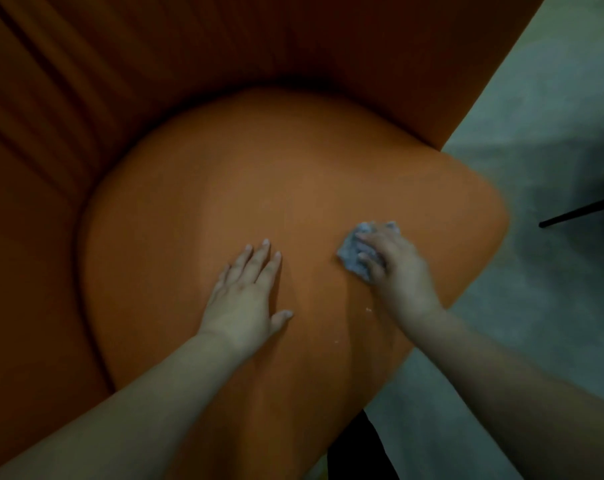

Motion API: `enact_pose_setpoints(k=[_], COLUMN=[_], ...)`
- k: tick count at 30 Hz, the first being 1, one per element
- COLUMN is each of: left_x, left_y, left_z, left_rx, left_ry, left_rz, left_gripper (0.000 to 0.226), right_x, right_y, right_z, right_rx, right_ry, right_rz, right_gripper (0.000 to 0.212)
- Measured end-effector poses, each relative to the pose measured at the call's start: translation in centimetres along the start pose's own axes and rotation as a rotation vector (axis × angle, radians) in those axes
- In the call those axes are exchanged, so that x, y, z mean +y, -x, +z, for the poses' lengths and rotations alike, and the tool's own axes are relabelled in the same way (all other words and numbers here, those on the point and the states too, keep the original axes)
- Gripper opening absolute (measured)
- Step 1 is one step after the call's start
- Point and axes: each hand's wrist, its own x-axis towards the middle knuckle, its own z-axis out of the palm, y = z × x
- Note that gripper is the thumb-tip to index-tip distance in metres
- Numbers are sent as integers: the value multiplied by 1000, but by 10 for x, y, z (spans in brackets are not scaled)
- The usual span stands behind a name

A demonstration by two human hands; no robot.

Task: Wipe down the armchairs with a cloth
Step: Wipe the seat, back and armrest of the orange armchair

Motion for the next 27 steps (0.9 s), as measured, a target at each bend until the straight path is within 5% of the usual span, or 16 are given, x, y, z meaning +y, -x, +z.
enact_pose_setpoints(k=[4,10,17,20,24,27], left_x=[1,0,-6,-5,-9,-16], left_y=[2,13,25,26,33,41], left_z=[3,3,12,15,14,10], left_rx=[-22,-28,-12,-5,-27,-59], left_ry=[-43,-85,-87,-72,-86,-107], left_rz=[32,57,76,69,88,71], left_gripper=[98,96,92,93,92,90], right_x=[-7,-12,-7,-33,-17,9], right_y=[40,102,81,125,128,96], right_z=[26,34,36,66,56,29], right_rx=[-30,-225,68,-60,-272,-145], right_ry=[-61,2,-10,-36,71,92], right_rz=[40,-243,65,-179,-448,-196], right_gripper=[38,34,42,50,35,38])
